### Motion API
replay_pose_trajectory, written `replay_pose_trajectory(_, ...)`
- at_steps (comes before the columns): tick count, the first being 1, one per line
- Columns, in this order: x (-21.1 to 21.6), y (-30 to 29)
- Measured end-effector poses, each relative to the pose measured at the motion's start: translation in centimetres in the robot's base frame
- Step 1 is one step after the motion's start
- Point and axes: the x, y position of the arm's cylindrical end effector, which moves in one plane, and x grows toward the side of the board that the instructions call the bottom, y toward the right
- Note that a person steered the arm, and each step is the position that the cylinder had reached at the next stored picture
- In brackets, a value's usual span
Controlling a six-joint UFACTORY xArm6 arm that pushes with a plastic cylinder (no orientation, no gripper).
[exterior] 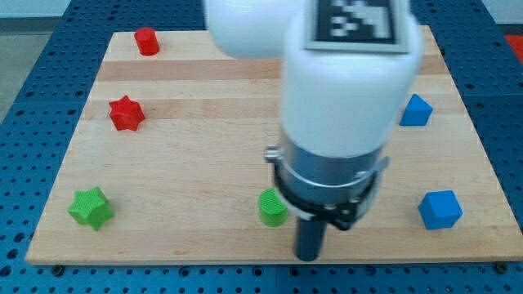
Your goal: Push the green star a bit up
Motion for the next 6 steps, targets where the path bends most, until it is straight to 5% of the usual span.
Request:
replay_pose_trajectory(4, 0.0, -26.5)
replay_pose_trajectory(6, -2.7, -29.5)
